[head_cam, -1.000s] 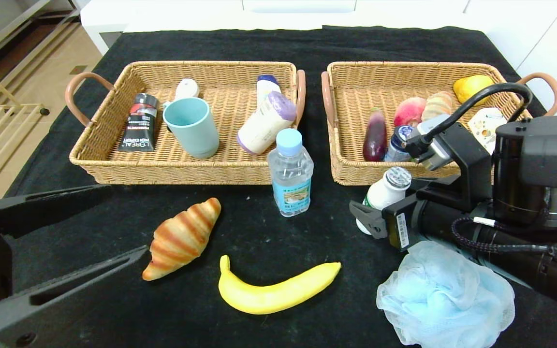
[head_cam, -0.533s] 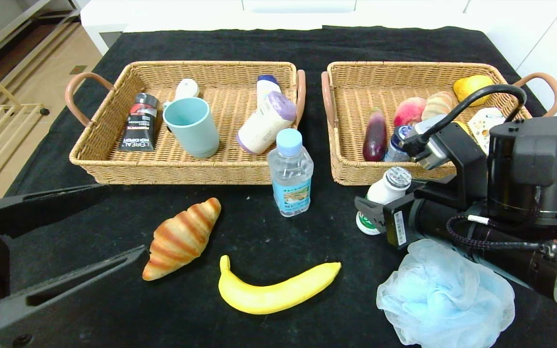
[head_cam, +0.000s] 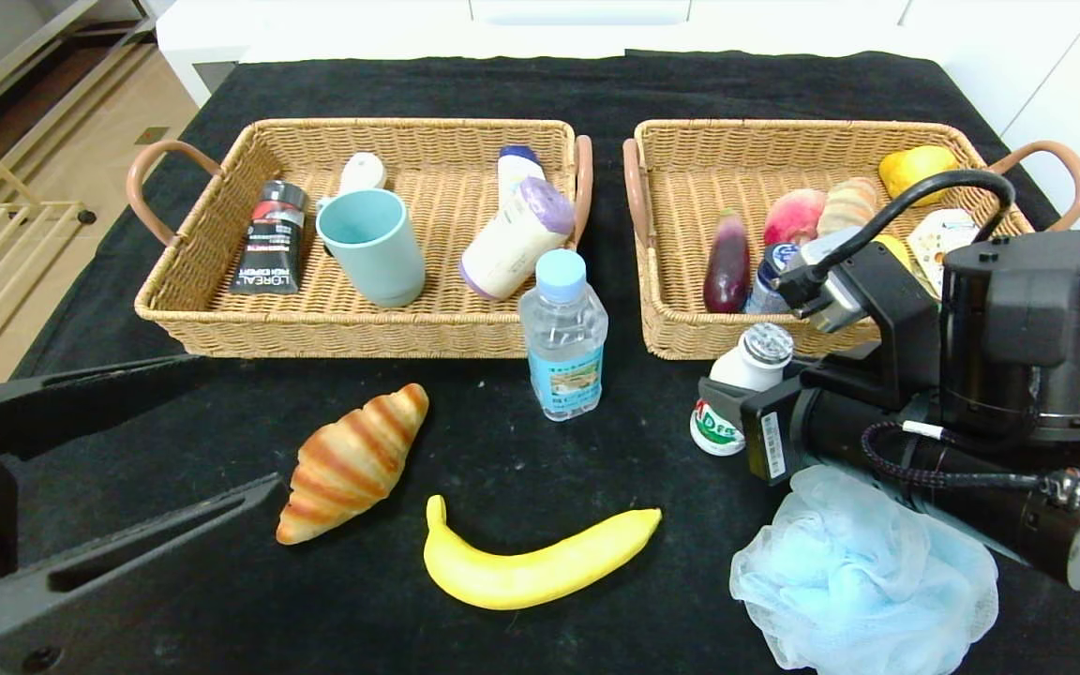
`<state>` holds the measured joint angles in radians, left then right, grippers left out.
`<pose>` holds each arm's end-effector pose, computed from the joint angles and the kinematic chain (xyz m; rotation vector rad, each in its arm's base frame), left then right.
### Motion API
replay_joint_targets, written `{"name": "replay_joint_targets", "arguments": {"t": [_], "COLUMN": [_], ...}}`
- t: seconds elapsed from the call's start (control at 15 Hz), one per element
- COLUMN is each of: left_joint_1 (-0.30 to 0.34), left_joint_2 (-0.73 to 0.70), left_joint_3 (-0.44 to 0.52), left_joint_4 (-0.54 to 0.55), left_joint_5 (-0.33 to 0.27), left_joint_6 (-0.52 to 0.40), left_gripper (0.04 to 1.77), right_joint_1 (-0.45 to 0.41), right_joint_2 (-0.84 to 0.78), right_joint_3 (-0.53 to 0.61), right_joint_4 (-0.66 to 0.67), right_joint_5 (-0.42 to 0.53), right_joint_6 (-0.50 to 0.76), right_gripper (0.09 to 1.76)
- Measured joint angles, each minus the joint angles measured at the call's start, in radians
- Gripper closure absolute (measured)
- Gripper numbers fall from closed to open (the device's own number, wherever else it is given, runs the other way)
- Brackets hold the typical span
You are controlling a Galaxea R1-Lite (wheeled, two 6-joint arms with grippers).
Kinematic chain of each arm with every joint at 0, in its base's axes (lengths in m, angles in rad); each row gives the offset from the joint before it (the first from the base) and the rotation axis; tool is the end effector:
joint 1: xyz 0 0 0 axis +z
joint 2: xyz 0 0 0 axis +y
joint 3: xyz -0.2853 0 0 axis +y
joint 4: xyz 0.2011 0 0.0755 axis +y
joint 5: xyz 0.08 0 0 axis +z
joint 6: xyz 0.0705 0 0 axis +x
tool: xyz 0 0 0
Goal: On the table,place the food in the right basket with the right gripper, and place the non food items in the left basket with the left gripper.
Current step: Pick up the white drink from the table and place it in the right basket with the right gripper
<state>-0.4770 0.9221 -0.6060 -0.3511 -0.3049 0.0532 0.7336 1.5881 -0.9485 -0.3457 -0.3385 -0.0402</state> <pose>0.1585 -0.1058 0.2417 0.0474 -0.0566 -0.7807 0.2768 0.2180 0.1834 -0.1905 0.2465 0.3975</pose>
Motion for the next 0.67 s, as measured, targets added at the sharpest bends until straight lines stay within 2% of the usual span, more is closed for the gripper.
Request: {"name": "replay_joint_targets", "arguments": {"t": [0.4, 0.67], "left_joint_1": [0.000, 0.000], "left_joint_2": [0.000, 0.000], "left_joint_3": [0.001, 0.002], "left_joint_4": [0.001, 0.005], "left_joint_5": [0.000, 0.000], "left_joint_6": [0.001, 0.008], "left_gripper": [0.09, 0.09], "right_joint_1": [0.000, 0.008], "right_joint_2": [-0.002, -0.050], "right_joint_3": [-0.003, -0.017], "right_joint_4": [0.005, 0.054], "right_joint_5": [0.000, 0.003], "right_joint_6": [-0.001, -0.001], "right_gripper": [0.97, 0.97]}}
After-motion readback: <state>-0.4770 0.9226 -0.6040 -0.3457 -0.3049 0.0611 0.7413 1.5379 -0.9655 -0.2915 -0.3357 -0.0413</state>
